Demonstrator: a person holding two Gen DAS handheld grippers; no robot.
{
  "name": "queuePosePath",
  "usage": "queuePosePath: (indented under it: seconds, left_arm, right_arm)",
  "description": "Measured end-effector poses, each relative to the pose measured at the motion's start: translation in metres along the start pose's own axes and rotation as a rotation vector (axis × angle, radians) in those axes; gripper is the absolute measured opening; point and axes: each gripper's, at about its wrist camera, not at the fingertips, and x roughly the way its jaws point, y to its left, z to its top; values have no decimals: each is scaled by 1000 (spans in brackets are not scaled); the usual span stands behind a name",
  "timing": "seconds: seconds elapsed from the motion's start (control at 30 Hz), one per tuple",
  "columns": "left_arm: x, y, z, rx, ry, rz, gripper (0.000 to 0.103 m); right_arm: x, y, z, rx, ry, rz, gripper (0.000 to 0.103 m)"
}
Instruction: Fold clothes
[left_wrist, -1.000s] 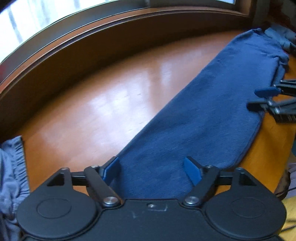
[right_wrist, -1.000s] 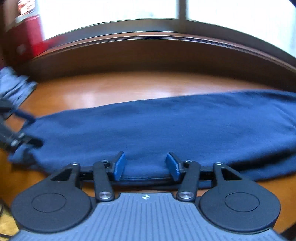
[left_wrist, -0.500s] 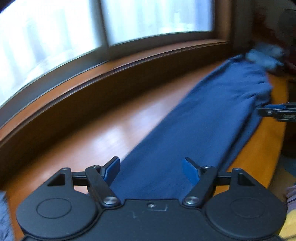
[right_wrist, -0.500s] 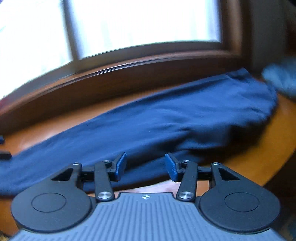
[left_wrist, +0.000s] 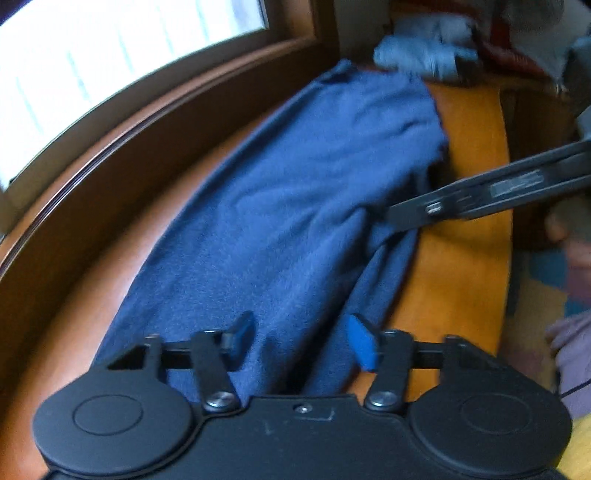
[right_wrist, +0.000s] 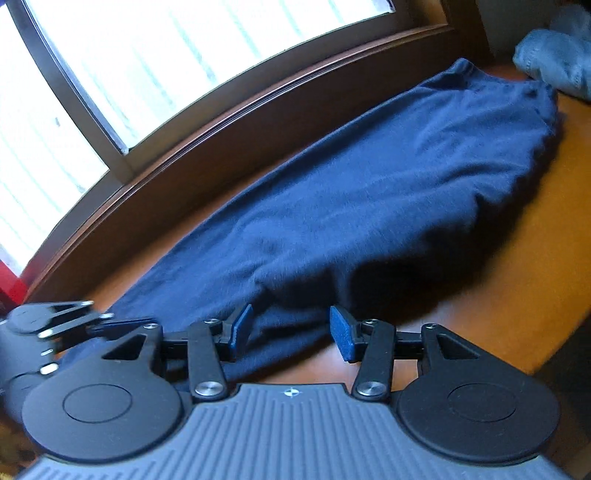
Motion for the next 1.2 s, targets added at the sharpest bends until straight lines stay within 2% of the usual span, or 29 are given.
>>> queuePosePath:
  seconds: [0.1,0.27,0.33,0.43,0.57,0.67,0.73,0.8,0.97,1.03,1.2]
  left_arm:
    - [-7,13,1,-48,-14,-29,5]
    - [-20,35,3,-129,-37,-79,5]
    - [-25,43,4,-162,-47,-98,5]
    - [-31,55,6,-204,-59,-127,5]
    - [-31,56,10,-179,-70,-145,5]
    - [-29,58,12,-158,-60,-161,5]
    - [-27,59,11,-150,-50,-167,5]
    - [-25,61,9,-149,-39,-176,5]
    - [-18,59,-1,-116,14,-192,6]
    - [-16,54,-2,-101,25,-205,6]
    - [-12,26,20,4,-34,-238,6]
  right_arm:
    - [-5,5,-10,14,17,1,51]
    - [1,23,-20,11,25,60,54]
    - [5,27,-21,37,3,92,62]
    - [18,26,-20,122,-30,193,68]
    - [43,12,-19,317,-59,334,71]
    - [54,3,-21,475,-161,367,71]
    - [42,-3,-20,565,-282,304,71]
    - [17,-8,-19,591,-417,236,71]
    - [-40,3,-14,453,-593,-29,71]
    - [-49,10,-11,383,-616,-77,71]
    - [-37,16,-16,270,-473,-197,71]
